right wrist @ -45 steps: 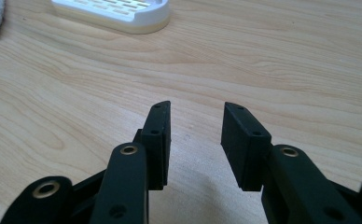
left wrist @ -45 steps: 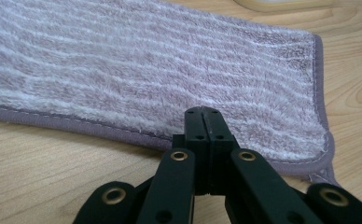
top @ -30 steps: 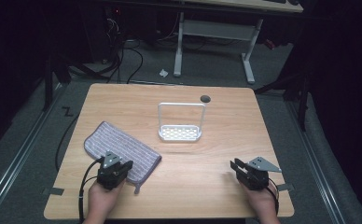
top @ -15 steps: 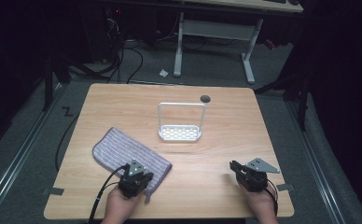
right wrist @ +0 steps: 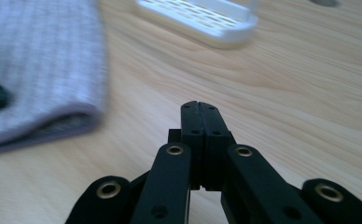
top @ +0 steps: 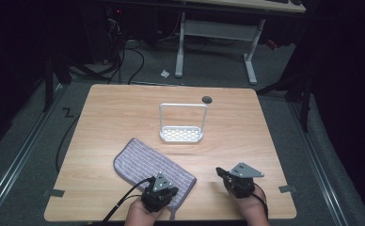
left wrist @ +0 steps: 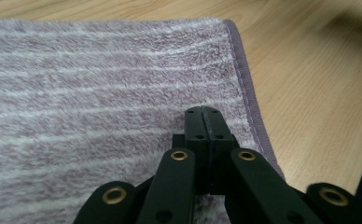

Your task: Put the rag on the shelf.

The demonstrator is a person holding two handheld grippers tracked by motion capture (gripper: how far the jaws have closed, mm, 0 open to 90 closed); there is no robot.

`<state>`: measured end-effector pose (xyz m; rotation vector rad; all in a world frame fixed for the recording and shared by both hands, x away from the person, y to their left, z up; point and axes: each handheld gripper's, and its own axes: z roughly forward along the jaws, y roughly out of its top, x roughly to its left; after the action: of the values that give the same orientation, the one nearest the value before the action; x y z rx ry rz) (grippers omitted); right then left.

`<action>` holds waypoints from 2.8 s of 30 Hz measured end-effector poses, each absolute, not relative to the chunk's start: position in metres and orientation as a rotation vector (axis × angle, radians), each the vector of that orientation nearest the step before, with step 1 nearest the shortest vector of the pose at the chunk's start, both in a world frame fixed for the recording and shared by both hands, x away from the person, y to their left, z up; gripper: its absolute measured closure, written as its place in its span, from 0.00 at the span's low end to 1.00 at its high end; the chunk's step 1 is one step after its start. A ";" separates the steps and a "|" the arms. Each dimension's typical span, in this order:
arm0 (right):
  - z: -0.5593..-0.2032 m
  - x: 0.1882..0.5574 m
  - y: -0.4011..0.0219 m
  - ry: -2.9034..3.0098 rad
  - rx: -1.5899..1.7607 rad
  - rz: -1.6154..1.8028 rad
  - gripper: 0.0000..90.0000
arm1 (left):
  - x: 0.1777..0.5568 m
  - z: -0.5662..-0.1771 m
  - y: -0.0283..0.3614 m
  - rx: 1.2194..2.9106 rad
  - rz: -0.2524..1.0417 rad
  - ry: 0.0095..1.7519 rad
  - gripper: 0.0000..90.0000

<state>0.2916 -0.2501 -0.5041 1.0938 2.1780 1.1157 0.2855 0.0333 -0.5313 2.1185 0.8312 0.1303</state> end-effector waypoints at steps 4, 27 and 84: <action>-0.506 0.296 -0.209 2.291 0.971 1.098 1.00 | 0.281 -0.532 0.027 2.112 0.120 0.815 1.00; -0.502 0.319 -0.153 2.448 0.901 1.039 1.00 | 0.281 -0.523 0.097 2.031 0.275 1.012 0.92; -0.527 0.292 -0.182 2.445 0.958 1.025 0.93 | 0.366 -0.536 0.065 1.957 0.243 1.090 0.77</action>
<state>0.2923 -0.1822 -0.5267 0.9584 2.4455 1.0246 0.3658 0.0651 -0.5359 1.9570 1.0898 0.2431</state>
